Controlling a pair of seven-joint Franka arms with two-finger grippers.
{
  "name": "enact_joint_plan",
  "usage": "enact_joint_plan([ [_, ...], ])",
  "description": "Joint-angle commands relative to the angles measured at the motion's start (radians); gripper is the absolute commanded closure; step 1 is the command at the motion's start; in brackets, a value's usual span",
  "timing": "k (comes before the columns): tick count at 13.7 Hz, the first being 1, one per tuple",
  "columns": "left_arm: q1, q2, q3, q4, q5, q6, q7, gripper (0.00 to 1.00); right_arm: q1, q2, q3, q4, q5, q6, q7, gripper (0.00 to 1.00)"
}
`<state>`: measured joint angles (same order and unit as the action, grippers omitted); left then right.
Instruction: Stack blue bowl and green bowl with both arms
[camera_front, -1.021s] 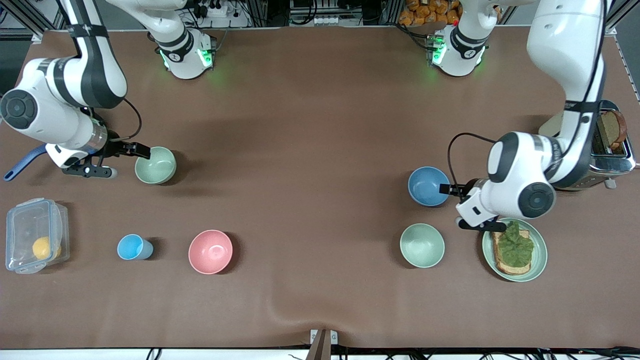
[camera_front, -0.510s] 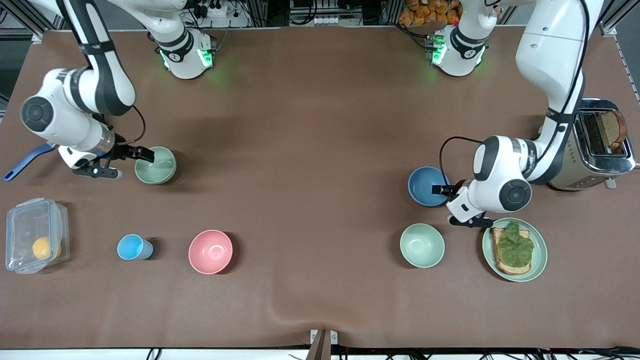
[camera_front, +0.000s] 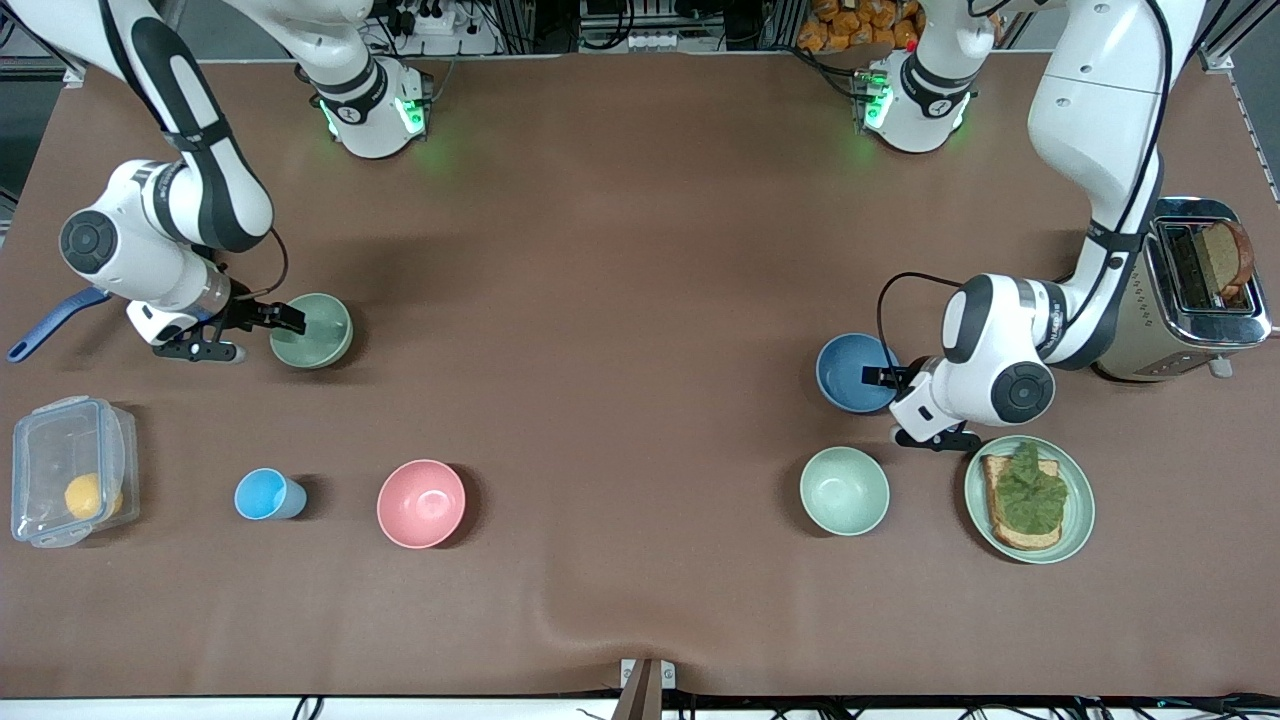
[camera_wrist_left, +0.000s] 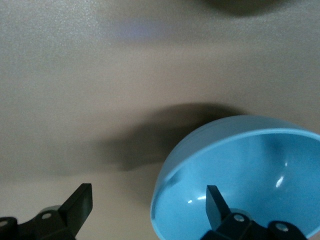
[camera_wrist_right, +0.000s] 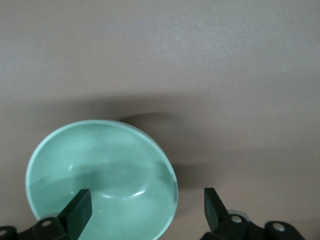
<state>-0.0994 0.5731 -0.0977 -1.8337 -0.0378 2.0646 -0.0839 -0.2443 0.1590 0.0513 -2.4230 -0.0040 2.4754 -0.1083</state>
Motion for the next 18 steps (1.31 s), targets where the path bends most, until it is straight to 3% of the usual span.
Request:
enact_joint_plan([
  [1,-0.013,-0.029,-0.002,-0.024,0.004,0.0,-0.04,0.0,-0.033,0.027,0.013,-0.016,0.007,0.06,-0.019,0.22],
  [4,-0.016,-0.042,-0.002,-0.03,0.004,-0.001,-0.053,0.0,-0.044,0.043,0.015,-0.06,0.007,0.157,-0.021,0.4],
  [6,-0.016,-0.044,-0.002,-0.035,0.004,-0.001,-0.053,0.0,-0.044,0.042,0.013,-0.064,0.007,0.162,-0.021,0.74],
  [7,-0.014,-0.044,-0.002,-0.035,0.004,-0.001,-0.053,0.24,-0.046,0.042,0.015,-0.062,0.007,0.159,-0.021,0.92],
  [8,-0.016,-0.044,-0.002,-0.035,0.004,-0.001,-0.053,0.47,-0.047,0.042,0.015,-0.059,0.007,0.151,-0.019,1.0],
  [9,-0.016,-0.044,-0.002,-0.035,0.004,-0.001,-0.053,0.67,-0.049,0.04,0.015,-0.057,0.007,0.145,-0.016,1.0],
  [11,-0.016,-0.044,-0.002,-0.035,0.004,-0.009,-0.053,0.88,-0.058,0.033,0.016,-0.038,0.016,0.087,-0.013,1.0],
  [13,-0.016,-0.05,-0.002,-0.035,0.004,-0.015,-0.054,0.91,-0.053,0.01,0.021,-0.001,0.021,-0.022,0.007,1.0],
  [15,-0.02,-0.058,-0.002,-0.035,0.004,-0.017,-0.104,1.0,-0.044,-0.018,0.022,0.047,0.058,-0.14,0.033,1.0],
  [18,-0.051,-0.079,-0.002,-0.033,0.004,-0.02,-0.2,1.0,-0.011,-0.067,0.025,0.061,0.134,-0.216,0.035,1.0],
])
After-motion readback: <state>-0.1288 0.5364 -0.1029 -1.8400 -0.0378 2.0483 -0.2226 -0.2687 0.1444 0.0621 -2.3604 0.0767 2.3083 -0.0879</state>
